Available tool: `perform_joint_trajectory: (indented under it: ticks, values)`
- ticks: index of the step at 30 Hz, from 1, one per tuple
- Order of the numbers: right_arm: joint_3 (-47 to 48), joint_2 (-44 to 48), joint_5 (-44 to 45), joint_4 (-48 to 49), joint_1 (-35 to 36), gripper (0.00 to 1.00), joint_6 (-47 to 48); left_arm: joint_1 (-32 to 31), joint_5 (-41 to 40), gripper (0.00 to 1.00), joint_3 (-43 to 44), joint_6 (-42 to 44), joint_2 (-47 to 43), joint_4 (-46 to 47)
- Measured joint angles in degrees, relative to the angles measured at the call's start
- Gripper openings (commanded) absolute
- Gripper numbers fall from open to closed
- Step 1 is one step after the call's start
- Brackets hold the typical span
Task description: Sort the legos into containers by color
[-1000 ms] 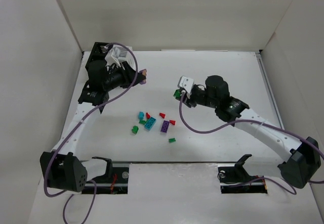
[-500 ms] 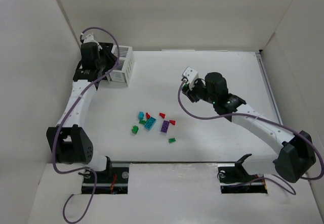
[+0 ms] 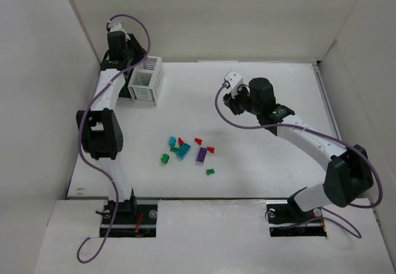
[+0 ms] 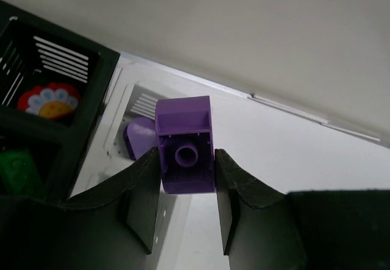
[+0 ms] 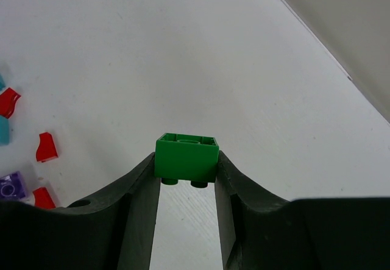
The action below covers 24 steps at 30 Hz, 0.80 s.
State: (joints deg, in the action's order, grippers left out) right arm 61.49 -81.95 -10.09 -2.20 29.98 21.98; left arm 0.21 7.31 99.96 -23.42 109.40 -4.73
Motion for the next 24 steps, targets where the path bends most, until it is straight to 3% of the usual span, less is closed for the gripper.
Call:
perform_joint_trajectory:
  ticks: [3, 9, 17, 21, 22, 24]
  values:
    - [1.5, -1.3, -0.2, 0.1, -0.9, 0.0, -0.2, 0.3, 0.5, 0.0, 7.0, 0.0, 7.5, 0.3]
    - [4.3, -4.2, -2.1, 0.2, -3.1, 0.0, -0.6, 0.6, 2.4, 0.01, 11.5, 0.0, 15.7, 0.7]
    - [5.2, -6.9, -4.4, 0.1, -4.6, 0.0, -0.9, 0.6, 3.0, 0.42, 11.6, 0.0, 16.7, 2.5]
    - [5.2, -7.0, -5.4, 0.2, -4.6, 0.01, -1.2, 0.6, 3.0, 0.44, 11.6, 0.1, 16.7, 3.0]
    - [5.2, -7.0, -5.5, 0.2, -4.6, 0.01, -1.2, 0.6, 3.0, 0.65, 11.6, 0.1, 16.7, 3.1]
    - [5.2, -7.0, -5.6, 0.2, -4.6, 0.01, -1.4, 0.6, 2.7, 0.69, 12.0, 0.5, 16.8, 2.8]
